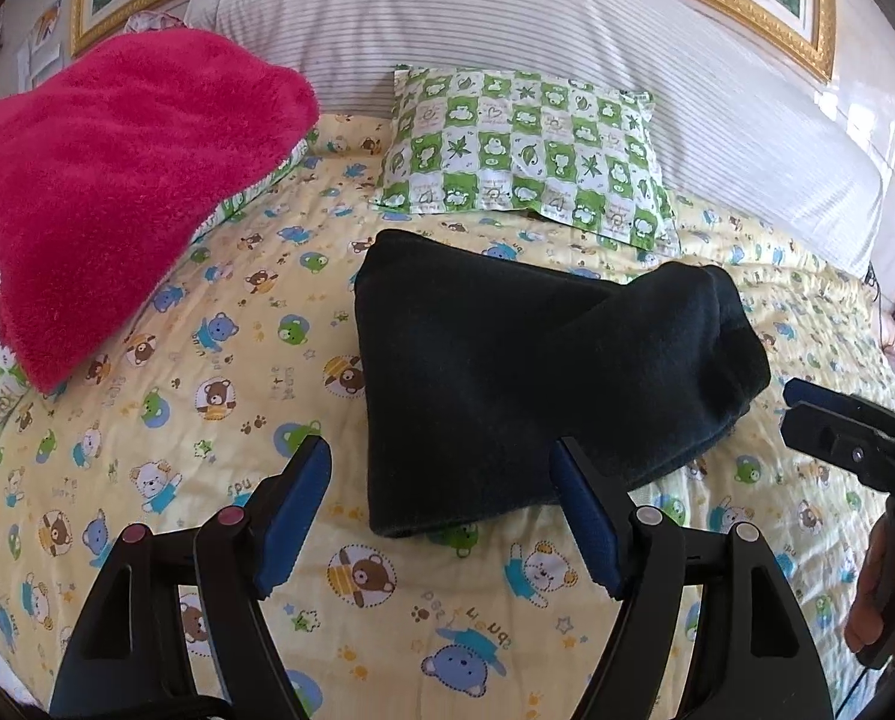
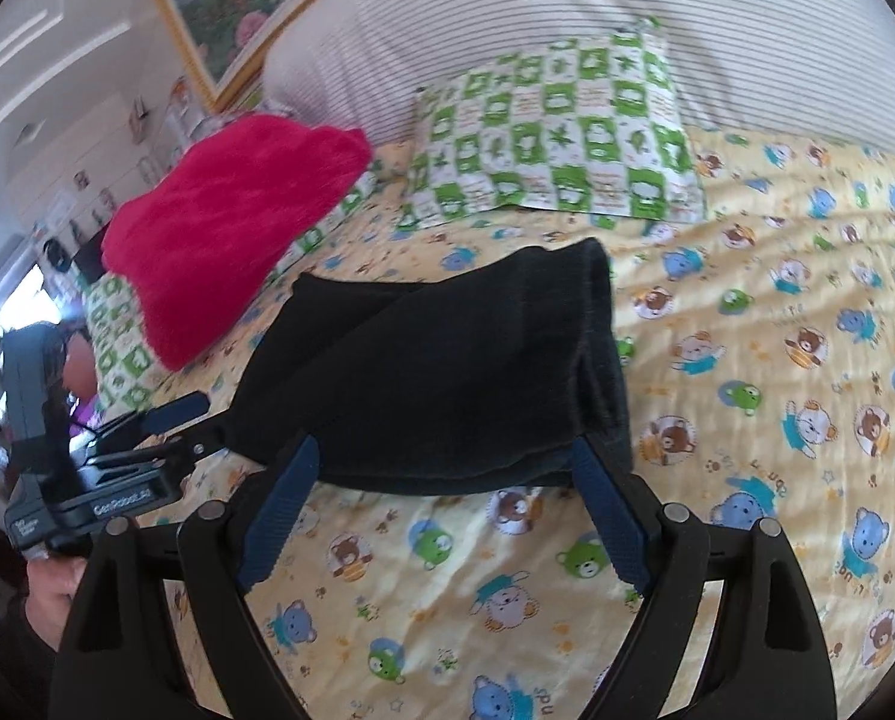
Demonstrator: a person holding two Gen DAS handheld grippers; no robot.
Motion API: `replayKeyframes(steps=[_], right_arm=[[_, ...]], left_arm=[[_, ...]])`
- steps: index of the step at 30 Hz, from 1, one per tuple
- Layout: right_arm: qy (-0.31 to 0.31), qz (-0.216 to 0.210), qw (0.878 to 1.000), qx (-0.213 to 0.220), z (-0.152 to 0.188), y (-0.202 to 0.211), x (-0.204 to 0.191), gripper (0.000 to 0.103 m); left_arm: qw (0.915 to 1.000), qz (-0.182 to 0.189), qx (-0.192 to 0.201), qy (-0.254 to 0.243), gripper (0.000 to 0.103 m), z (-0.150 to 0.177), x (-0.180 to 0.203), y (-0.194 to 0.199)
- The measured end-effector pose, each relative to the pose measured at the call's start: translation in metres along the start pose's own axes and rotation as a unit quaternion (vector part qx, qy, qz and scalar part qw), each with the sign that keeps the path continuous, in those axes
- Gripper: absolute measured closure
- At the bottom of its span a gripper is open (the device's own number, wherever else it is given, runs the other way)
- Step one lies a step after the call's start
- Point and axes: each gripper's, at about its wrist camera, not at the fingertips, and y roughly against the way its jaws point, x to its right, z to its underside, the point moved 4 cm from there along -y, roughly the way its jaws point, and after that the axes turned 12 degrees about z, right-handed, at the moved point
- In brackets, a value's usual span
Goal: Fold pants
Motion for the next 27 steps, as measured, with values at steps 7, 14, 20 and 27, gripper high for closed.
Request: replayKeyframes(steps=[7, 14, 20, 27], right_arm=[[0.06, -0.005, 0.998, -0.011, 0.011, -0.001, -0.018, 0.012], [0.079, -0.013, 0.996, -0.025, 0.018, -0.005, -0.023, 0.007], [0.095, -0.004, 0.995, -0.033, 0.022, -0.009, -0.024, 0.007], [0.113, -0.003, 0.993, -0.035, 0.024, -0.012, -0.026, 0.007]], left_arm=[[1.0, -0.006, -0.002, -0.006, 0.023, 0.006, -0.002, 0.005], [0.9997, -0.018, -0.012, -0.011, 0.021, 0.013, -0.006, 0.009], [0.999, -0.033, -0.014, -0.028, 0.02, 0.018, -0.003, 0.016], [0.998, -0.03, -0.011, -0.055, 0.016, 0.023, 0.004, 0.024]])
